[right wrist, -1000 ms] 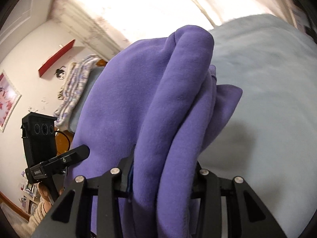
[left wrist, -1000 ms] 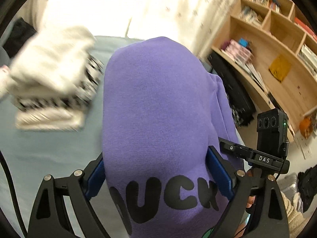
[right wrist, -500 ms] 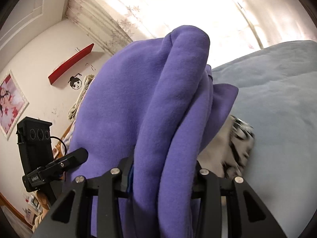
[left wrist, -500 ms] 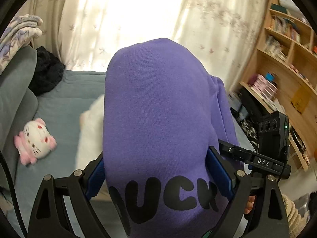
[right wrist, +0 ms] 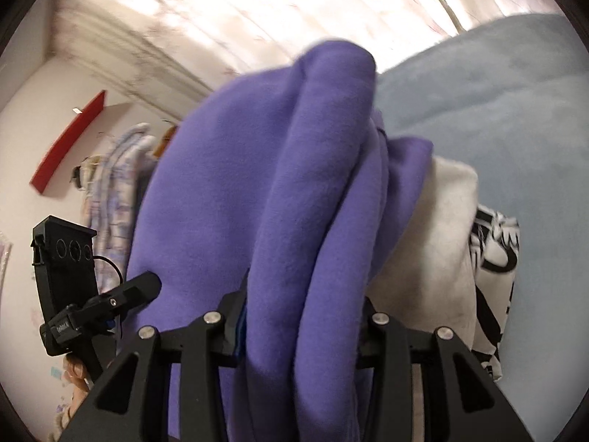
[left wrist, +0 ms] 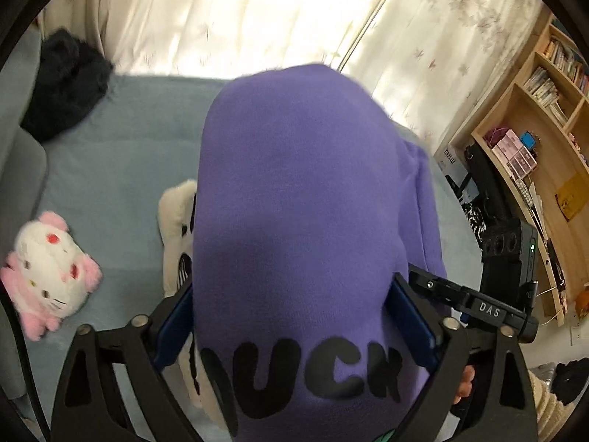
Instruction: Fold large clothes
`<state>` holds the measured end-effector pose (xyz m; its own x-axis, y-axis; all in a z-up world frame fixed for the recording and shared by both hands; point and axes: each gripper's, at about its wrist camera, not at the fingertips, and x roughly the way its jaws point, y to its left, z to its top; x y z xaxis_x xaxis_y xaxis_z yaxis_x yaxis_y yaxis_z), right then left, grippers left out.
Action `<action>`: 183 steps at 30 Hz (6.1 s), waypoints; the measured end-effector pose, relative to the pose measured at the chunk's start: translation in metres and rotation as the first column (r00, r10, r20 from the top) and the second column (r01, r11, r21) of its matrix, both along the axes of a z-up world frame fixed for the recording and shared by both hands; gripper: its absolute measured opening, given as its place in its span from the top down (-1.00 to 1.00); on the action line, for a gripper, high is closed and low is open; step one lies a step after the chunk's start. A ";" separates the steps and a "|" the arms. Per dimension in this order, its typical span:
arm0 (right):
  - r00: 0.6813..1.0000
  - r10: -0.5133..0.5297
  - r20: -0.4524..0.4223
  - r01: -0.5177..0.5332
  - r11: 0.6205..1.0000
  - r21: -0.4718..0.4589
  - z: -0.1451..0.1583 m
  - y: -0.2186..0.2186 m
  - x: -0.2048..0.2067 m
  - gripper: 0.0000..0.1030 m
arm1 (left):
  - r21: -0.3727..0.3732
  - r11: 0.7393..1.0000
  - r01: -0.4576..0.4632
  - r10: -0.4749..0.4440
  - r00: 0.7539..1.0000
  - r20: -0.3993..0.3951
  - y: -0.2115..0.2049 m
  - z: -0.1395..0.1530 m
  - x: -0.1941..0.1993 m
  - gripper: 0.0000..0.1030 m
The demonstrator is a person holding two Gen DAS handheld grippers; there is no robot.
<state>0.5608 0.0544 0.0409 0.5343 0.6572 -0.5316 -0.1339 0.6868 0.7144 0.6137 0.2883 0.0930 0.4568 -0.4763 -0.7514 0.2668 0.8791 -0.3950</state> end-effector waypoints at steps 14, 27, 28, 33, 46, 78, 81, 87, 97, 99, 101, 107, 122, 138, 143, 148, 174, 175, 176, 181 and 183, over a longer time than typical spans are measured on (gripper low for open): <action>0.999 -0.008 -0.037 0.000 0.974 -0.225 0.006 0.003 0.008 -0.10 | -0.028 1.000 -0.010 0.007 0.996 -0.094 -0.014 -0.015 0.019 -0.94; 0.980 0.103 0.170 -0.029 0.919 -0.393 0.083 0.015 -0.006 -0.08 | 0.127 0.989 -0.077 0.064 0.993 0.101 -0.015 0.060 -0.013 -0.01; 0.979 0.101 0.175 -0.027 0.924 -0.381 0.084 0.020 -0.001 -0.07 | 0.134 0.987 -0.090 0.079 0.994 0.080 -0.018 0.059 -0.008 0.37; 0.988 0.093 0.123 -0.040 0.924 -0.380 0.075 0.051 0.028 -0.06 | 0.187 0.972 -0.139 0.126 0.989 0.080 -0.028 0.050 0.008 0.59; 0.998 0.066 -0.017 -0.068 0.952 -0.298 0.030 0.059 0.062 -0.15 | 0.253 0.948 -0.192 0.180 0.981 0.068 -0.032 0.018 0.033 0.60; 0.948 0.279 0.151 -0.235 0.938 -0.256 0.145 -0.048 -0.173 -0.21 | 0.034 0.977 -0.210 0.198 0.954 0.224 -0.115 0.102 -0.215 -0.19; 0.940 0.279 0.197 -0.223 0.938 -0.266 0.155 -0.063 -0.212 -0.21 | 0.021 0.977 -0.213 0.201 0.944 0.260 -0.133 0.108 -0.262 -0.19; 0.930 0.246 0.272 -0.165 0.943 -0.289 0.183 -0.095 -0.318 -0.21 | 0.049 0.982 -0.181 0.157 0.938 0.309 -0.173 0.128 -0.377 -0.24; 0.932 0.168 0.322 -0.056 0.943 -0.328 0.213 -0.142 -0.492 -0.21 | 0.082 0.987 -0.137 0.101 0.932 0.349 -0.205 0.149 -0.568 -0.61; 0.936 0.152 0.316 -0.041 0.943 -0.331 0.207 -0.152 -0.520 -0.21 | 0.079 0.989 -0.128 0.095 0.940 0.329 -0.207 0.142 -0.596 -0.62; 0.942 0.148 0.300 -0.040 0.940 -0.339 0.196 -0.160 -0.542 -0.21 | 0.082 0.990 -0.112 0.081 0.948 0.309 -0.210 0.131 -0.618 -0.62; 0.955 0.122 0.270 -0.003 0.916 -0.401 0.151 -0.176 -0.588 -0.21 | 0.089 0.992 -0.088 0.059 0.955 0.291 -0.222 0.078 -0.665 -0.62; 0.976 -0.067 0.208 0.176 0.806 -0.566 -0.003 -0.193 -0.630 -0.21 | 0.151 0.968 -0.201 0.152 0.947 0.285 -0.277 -0.072 -0.660 -0.63; 0.981 -0.149 0.125 0.193 0.793 -0.577 -0.055 -0.197 -0.592 -0.21 | 0.220 0.953 -0.207 0.166 0.968 0.191 -0.300 -0.133 -0.616 -0.67; 0.983 -0.163 0.080 0.179 0.799 -0.574 -0.070 -0.198 -0.581 -0.22 | 0.233 0.950 -0.207 0.173 0.972 0.158 -0.302 -0.145 -0.605 -0.67; 0.986 -0.164 0.044 0.159 0.802 -0.575 -0.082 -0.195 -0.576 -0.22 | 0.250 0.947 -0.203 0.169 0.974 0.149 -0.308 -0.150 -0.603 -0.67; 0.984 -0.171 0.047 0.166 0.799 -0.578 -0.084 -0.193 -0.578 -0.23 | 0.289 0.934 -0.209 0.177 0.975 0.132 -0.316 -0.153 -0.608 -0.68; 0.984 -0.172 0.045 0.166 0.799 -0.578 -0.084 -0.193 -0.578 -0.23 | 0.290 0.934 -0.209 0.177 0.975 0.133 -0.316 -0.154 -0.609 -0.68; 0.984 -0.172 0.044 0.165 0.800 -0.577 -0.085 -0.193 -0.579 -0.23 | 0.291 0.933 -0.210 0.178 0.975 0.132 -0.316 -0.154 -0.609 -0.68; 0.984 -0.172 0.042 0.164 0.800 -0.578 -0.084 -0.192 -0.579 -0.23 | 0.291 0.932 -0.214 0.184 0.975 0.126 -0.315 -0.154 -0.612 -0.68; 0.984 -0.172 0.039 0.163 0.800 -0.578 -0.085 -0.193 -0.579 -0.23 | 0.293 0.932 -0.215 0.186 0.975 0.124 -0.315 -0.154 -0.612 -0.68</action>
<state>-0.0179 -0.1382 -0.0436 0.5966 0.1281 -0.7922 0.0284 0.9832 0.1804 0.0013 -0.0267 -0.0611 0.5931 -0.1239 -0.7956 0.0949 0.9920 -0.0838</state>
